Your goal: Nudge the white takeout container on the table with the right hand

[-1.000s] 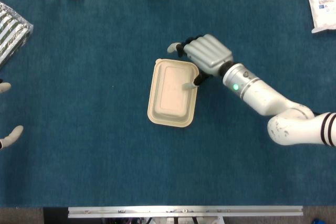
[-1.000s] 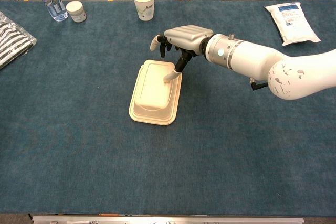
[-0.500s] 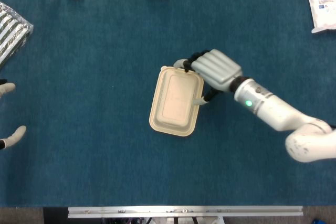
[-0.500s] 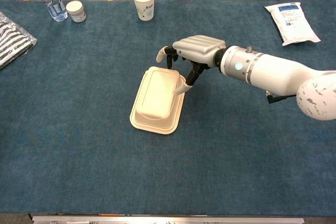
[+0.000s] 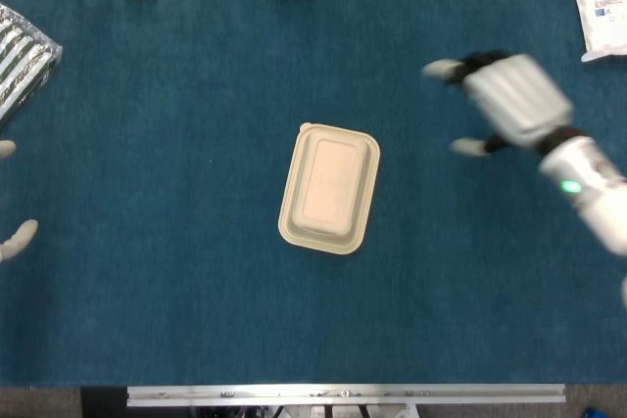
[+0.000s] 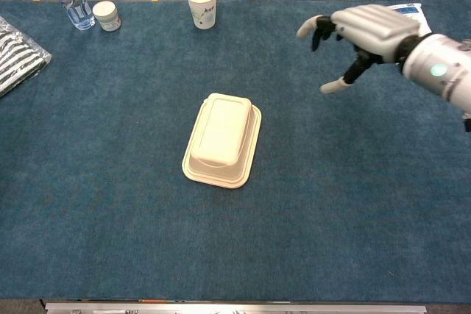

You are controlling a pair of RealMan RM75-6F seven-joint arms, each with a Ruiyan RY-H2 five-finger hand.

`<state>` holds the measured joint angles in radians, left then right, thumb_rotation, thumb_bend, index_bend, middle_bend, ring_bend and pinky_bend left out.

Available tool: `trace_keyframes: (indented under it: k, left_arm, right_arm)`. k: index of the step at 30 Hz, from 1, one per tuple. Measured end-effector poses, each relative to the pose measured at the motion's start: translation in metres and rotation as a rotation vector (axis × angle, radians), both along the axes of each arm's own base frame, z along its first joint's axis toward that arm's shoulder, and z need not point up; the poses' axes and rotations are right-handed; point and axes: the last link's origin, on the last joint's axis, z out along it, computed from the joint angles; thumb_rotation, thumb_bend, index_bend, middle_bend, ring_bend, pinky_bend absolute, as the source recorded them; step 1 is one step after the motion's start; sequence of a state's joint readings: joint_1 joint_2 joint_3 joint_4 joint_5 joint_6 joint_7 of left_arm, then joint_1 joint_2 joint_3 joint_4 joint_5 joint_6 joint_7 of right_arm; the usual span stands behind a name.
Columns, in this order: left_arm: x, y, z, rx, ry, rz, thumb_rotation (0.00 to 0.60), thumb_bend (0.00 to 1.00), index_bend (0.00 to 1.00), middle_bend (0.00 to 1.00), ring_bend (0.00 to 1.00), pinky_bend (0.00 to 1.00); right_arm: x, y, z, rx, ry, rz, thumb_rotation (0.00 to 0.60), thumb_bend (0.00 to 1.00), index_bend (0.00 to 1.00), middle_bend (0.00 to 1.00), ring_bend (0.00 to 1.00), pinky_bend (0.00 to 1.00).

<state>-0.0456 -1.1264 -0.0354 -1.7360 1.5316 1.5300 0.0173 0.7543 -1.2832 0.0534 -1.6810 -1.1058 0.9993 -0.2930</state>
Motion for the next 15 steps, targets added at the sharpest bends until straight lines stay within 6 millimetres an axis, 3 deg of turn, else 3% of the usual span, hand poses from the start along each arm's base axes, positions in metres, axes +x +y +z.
trace_keyframes:
  k: [6,15]
  left_arm:
    - [0.0,0.004,-0.004,-0.023,0.024,-0.017,0.6,0.15,0.23,0.2,0.16,0.11]
    - [0.0,0.007,-0.006,-0.018,0.054,-0.045,0.6,0.15,0.23,0.21,0.16,0.11]
  right_arm:
    - [-0.045,0.031,0.052,-0.156,0.037,-0.082,0.6,0.12,0.23,0.35,0.26,0.29]
    - [-0.095,0.091,0.106,-0.371,0.087,-0.152,0.6,0.12,0.23,0.35,0.26,0.29]
